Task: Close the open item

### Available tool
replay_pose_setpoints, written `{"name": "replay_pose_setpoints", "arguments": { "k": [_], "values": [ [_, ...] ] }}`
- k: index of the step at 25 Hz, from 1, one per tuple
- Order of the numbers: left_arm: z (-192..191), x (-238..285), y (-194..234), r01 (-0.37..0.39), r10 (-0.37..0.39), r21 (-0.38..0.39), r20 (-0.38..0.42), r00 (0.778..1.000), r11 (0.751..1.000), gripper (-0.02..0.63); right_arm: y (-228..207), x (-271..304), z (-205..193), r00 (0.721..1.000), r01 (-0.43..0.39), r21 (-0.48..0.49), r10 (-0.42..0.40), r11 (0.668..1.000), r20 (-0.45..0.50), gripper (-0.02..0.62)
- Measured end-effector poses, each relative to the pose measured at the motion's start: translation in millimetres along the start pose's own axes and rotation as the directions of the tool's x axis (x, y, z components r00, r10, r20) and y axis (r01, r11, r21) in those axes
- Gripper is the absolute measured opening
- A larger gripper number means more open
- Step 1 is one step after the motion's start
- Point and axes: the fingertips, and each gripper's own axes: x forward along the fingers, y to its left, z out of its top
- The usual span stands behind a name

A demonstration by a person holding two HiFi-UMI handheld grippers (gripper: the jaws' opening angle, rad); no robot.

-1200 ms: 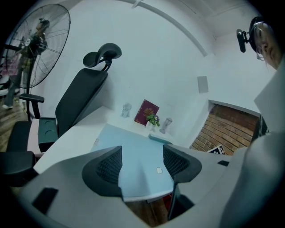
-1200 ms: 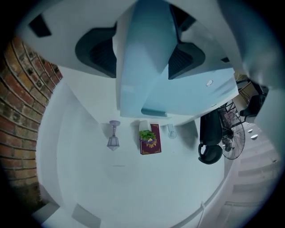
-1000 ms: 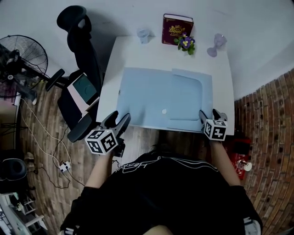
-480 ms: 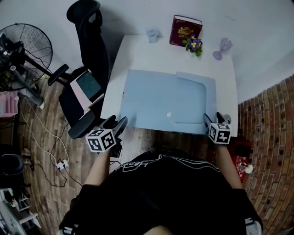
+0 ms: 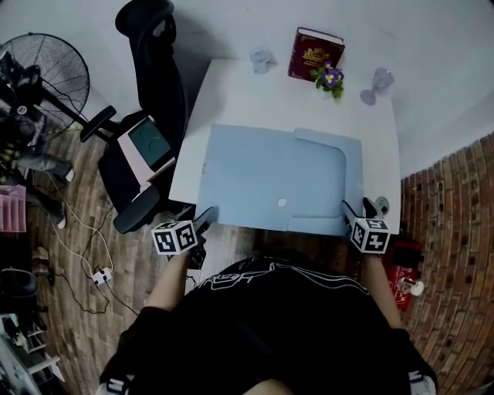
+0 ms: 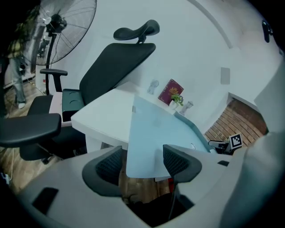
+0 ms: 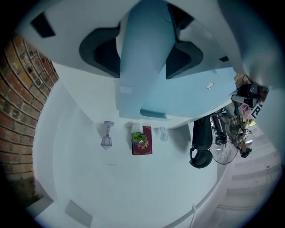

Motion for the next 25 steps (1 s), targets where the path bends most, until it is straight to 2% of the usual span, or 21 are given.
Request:
{"name": "replay_pose_setpoints", "arguments": {
  "k": [5, 9, 17, 21, 25],
  "values": [
    [-11, 10, -2, 0.046, -0.047, -0.054, -0.033, 0.998, 0.997, 0.288, 0, 0, 1, 1.0, 0.004, 0.008, -0.004, 1.0, 0.009, 0.319],
    [-12, 9, -4, 0.102, -0.109, -0.123, -0.047, 0.993, 0.987, 0.242, 1, 1, 0, 1.0, -0.011, 0.027, 0.01, 1.0, 0.019, 0.319],
    [-2, -1, -11, 0.043, -0.044, -0.023, -0.071, 0.996, 0.999, 0.176, 2, -1, 2, 0.999, -0.047, 0.051, 0.046, 0.998, 0.02, 0.321],
    [10, -11, -23, 0.011, -0.01, 0.021, -0.034, 0.999, 1.0, 0.144, 1, -2, 4, 0.996, -0.081, 0.101, 0.076, 0.992, 0.055, 0.322],
    [26, -26, -42, -0.04, 0.039, 0.07, 0.02, 0.999, 0.997, 0.118, 1, -6, 7, 0.986, -0.158, 0.149, 0.148, 0.976, 0.073, 0.322]
  ]
}}
